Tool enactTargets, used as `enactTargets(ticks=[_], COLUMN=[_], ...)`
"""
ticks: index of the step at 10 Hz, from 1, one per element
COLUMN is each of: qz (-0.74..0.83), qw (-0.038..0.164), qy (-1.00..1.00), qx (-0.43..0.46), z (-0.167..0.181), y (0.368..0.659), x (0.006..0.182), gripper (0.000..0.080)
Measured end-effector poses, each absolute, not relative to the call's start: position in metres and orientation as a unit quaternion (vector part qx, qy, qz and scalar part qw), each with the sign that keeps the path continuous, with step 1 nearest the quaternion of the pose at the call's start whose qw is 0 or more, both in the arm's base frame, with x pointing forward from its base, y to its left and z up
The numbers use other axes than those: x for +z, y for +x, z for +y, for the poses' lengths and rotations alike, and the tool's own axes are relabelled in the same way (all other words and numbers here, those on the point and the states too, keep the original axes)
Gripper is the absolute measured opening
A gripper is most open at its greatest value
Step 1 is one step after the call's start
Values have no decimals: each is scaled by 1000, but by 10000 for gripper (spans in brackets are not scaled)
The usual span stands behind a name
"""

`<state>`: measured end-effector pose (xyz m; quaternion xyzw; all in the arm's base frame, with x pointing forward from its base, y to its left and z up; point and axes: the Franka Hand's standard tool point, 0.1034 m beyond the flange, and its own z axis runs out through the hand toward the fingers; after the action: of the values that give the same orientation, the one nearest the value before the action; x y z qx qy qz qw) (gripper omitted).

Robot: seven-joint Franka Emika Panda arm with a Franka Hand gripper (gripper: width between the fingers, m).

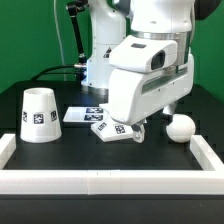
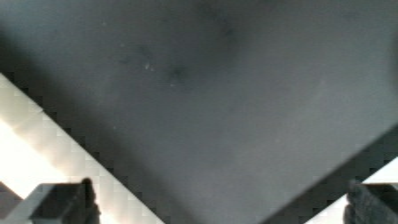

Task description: Assemble lamp

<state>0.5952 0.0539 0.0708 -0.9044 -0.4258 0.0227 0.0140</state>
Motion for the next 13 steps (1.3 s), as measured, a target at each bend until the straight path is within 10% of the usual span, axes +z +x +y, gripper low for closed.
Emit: enactTargets(ticks=[6,13], qz=[-424,-346], qw=[12,-9], qy=[-905,-938], qx=[19,-15], z=[51,6], y=[594,520], x=[71,87], gripper=[699,699])
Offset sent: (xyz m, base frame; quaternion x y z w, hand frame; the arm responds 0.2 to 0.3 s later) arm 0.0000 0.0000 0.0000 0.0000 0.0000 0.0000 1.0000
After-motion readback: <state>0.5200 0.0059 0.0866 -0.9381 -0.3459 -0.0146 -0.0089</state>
